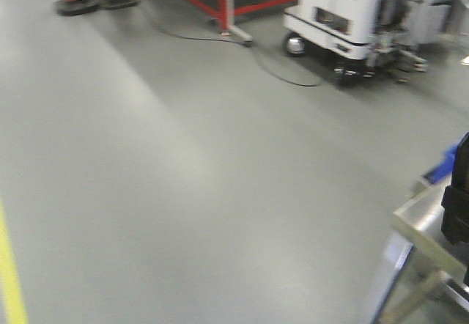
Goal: Move and align brake pads A on conveyor
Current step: 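Back the base away from the steel table and turn, then drive along the yellow floor line past the striped cones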
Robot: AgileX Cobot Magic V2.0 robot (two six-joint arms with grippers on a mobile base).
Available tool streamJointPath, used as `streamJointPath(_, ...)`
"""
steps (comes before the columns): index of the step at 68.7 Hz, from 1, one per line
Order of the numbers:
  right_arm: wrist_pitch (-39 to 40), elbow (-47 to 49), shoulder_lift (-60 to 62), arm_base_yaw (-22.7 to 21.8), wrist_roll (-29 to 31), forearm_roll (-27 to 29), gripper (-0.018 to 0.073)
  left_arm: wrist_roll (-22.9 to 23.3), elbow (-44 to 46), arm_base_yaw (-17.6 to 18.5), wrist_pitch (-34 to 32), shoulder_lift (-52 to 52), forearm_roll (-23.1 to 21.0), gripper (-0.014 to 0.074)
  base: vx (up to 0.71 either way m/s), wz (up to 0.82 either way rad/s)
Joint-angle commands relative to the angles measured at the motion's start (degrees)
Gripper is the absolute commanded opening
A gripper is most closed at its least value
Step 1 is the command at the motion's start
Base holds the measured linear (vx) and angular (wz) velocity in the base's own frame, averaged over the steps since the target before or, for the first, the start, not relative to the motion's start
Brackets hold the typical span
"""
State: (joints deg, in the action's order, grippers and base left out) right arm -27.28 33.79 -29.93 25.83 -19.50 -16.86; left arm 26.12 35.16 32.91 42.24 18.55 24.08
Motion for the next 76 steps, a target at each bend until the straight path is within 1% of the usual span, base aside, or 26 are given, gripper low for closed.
streamJointPath(1, 5.48, 1.84, -0.13, -0.06, 0.44, -1.21, -0.0007, 0.19, 1.59, 0.23, -5.18, 0.49, 1.37, -0.0006, -0.19, 0.92)
streamJointPath(28, 5.48, 1.84, -0.13, -0.06, 0.44, -1.21, -0.0007, 0.19, 1.59, 0.23, -5.18, 0.49, 1.32, -0.0006, -0.16, 0.93)
streamJointPath(43, 5.48, 1.84, -0.13, -0.06, 0.44, -1.21, -0.0007, 0.19, 1.59, 0.23, -5.18, 0.49, 1.27, -0.0006, -0.12, 0.72)
streamJointPath(55, 5.48, 1.84, -0.13, -0.06, 0.44, -1.21, -0.0007, 0.19, 1.59, 0.23, -5.18, 0.49, 1.27, -0.0006, -0.02, 0.35)
streamJointPath(76, 5.47, 1.84, -0.13, -0.06, 0.44, -1.21, -0.0007, 0.19, 1.59, 0.23, -5.18, 0.49, 1.27, -0.0006, 0.07, 0.0)
